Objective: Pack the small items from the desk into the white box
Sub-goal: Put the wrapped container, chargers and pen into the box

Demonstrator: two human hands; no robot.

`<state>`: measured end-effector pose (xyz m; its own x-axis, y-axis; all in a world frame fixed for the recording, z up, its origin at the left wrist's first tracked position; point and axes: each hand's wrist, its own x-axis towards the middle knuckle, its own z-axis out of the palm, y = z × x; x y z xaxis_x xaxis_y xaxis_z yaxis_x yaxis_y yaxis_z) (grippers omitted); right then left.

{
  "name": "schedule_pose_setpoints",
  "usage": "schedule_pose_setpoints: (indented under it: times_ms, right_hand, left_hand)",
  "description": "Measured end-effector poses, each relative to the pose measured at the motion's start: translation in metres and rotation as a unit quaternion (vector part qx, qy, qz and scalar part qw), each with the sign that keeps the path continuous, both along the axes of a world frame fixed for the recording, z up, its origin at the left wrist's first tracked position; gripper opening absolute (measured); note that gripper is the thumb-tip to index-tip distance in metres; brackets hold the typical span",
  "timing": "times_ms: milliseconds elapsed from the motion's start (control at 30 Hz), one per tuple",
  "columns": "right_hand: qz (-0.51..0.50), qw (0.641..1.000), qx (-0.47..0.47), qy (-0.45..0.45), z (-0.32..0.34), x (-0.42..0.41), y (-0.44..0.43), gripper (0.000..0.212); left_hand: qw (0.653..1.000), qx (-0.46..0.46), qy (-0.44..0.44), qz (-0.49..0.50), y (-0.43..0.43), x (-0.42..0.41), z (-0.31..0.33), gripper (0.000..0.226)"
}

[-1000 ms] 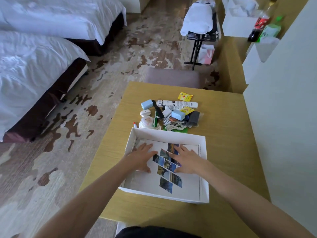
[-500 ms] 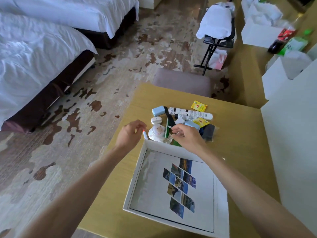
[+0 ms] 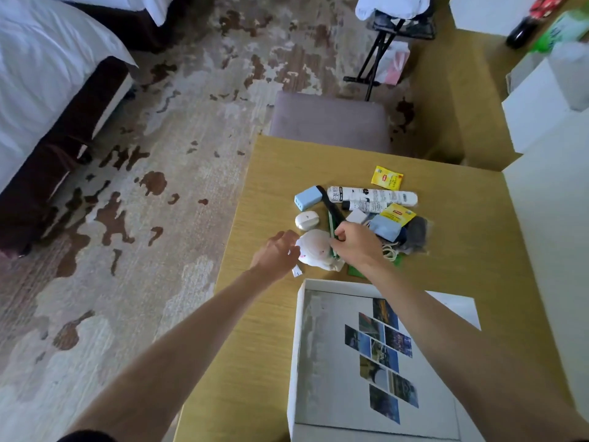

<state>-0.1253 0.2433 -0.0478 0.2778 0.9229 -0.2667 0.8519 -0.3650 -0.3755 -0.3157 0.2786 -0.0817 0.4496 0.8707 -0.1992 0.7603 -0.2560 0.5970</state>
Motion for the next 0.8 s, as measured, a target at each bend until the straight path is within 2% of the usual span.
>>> schedule_pose_setpoints:
  times_ms: [67, 200, 267, 333, 400, 467, 567, 667, 800]
  right_hand:
    - [0.061, 0.998, 0.015, -0.013, -0.004, -0.002, 0.003, 0.027]
    - [0.220, 0.968, -0.117, -0.035, -0.012, -0.007, 0.009, 0.086]
    - [0.270, 0.947, -0.152, -0.083, -0.015, -0.010, 0.013, 0.101]
    - [0.302, 0.934, -0.145, -0.124, -0.017, -0.013, 0.016, 0.099]
    - [0.302, 0.938, -0.125, -0.117, -0.017, -0.013, 0.016, 0.090]
    - [0.259, 0.960, -0.096, -0.051, -0.013, -0.012, 0.012, 0.082]
    - [0.162, 0.982, -0.029, 0.097, 0.000, -0.002, 0.001, 0.076]
    - [0.084, 0.973, 0.021, 0.213, 0.020, 0.011, -0.014, 0.075]
    - [0.003, 0.953, 0.055, 0.297, 0.042, 0.023, -0.034, 0.072]
  left_hand:
    - [1.000, -0.022, -0.005, 0.007, 0.007, 0.003, -0.003, 0.022]
    - [0.998, -0.051, 0.025, 0.008, 0.019, 0.005, -0.006, 0.028]
    - [0.997, -0.062, 0.042, 0.006, 0.021, 0.000, -0.007, 0.027]
    - [0.997, -0.058, 0.042, 0.008, 0.021, -0.005, -0.009, 0.026]
    - [0.998, -0.048, 0.035, 0.009, 0.020, -0.010, -0.011, 0.025]
    - [0.999, -0.041, 0.030, 0.004, 0.021, -0.011, -0.011, 0.024]
    - [0.998, -0.048, 0.023, -0.018, 0.022, -0.006, -0.011, 0.026]
    - [0.997, -0.043, 0.050, -0.040, 0.020, 0.005, -0.010, 0.042]
    - [0.992, -0.038, 0.109, -0.051, 0.020, 0.020, -0.011, 0.058]
